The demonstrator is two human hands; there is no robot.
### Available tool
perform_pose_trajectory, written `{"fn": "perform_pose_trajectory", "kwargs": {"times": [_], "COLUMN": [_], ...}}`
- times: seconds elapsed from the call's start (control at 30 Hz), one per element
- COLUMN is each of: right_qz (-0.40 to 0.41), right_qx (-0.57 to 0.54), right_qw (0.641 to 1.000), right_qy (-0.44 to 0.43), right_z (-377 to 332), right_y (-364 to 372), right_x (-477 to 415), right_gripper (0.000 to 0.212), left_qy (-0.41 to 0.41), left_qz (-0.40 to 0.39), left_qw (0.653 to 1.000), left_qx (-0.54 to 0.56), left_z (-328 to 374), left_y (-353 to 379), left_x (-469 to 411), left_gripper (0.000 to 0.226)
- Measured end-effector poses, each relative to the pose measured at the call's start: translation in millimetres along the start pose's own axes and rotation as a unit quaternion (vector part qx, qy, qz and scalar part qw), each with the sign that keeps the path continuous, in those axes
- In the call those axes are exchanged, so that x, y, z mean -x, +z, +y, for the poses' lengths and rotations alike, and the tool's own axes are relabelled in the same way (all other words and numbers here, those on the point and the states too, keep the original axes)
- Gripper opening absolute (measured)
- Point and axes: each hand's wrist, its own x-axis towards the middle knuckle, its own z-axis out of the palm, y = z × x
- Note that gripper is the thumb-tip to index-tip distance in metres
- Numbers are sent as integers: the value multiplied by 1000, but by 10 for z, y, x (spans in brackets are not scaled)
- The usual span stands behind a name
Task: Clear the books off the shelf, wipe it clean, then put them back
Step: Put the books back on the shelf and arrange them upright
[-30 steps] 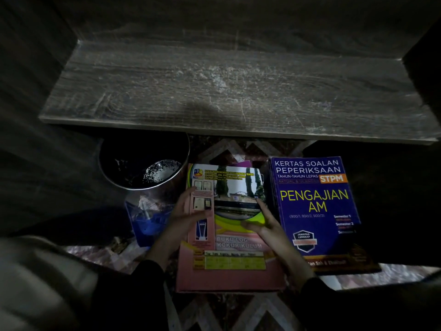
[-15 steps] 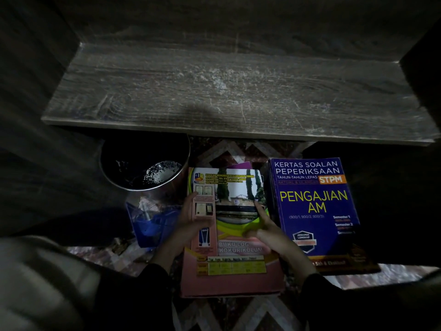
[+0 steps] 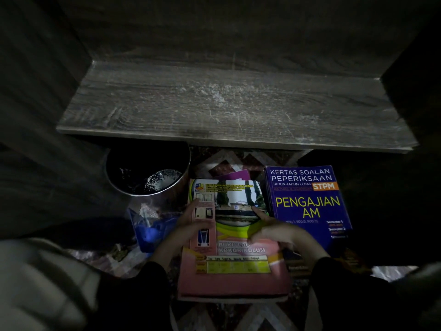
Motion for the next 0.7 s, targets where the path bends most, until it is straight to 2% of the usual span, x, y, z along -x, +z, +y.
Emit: {"fn": "perform_pose_trajectory", "kwargs": {"times": [0.1,0.2,0.27,0.33,0.4,0.43,0.5,0.53,0.63,0.7], "right_qz": [-3,-18,-31,-64,-92,-100,-117,-124,-124,-118], "right_qx": [17,-13,-57,-113,-146,-155,-164,-166,-194,-167], "right_qw": [1000,999,997,990,983,981,978,977,973,977], "right_qy": [5,25,47,63,70,66,60,48,-28,-67], "right_z": [-81,-167,-223,-261,-291,-319,-349,-411,-723,-913], "right_y": [-43,-69,-80,-101,-98,-86,-74,-49,17,19], "right_x": [154,342,561,774,963,1066,1258,1406,1851,2114], "right_gripper": [107,97,78,48,33,41,80,87,45,41], "left_qy": [-9,-26,-26,-18,-14,-11,3,8,35,64], "left_qz": [6,8,-14,-43,-64,-72,-81,-77,-55,-32], "left_qw": [1000,999,996,986,969,961,947,944,950,958], "left_qx": [-3,-36,-83,-159,-237,-268,-311,-321,-305,-276], "left_z": [39,230,469,732,974,1100,1328,1427,1667,1807], "left_y": [-2,-15,-59,-147,-250,-290,-351,-379,-496,-630], "left_x": [49,134,225,335,474,576,815,951,1329,1560], "left_gripper": [85,86,77,68,75,78,80,82,86,98]}}
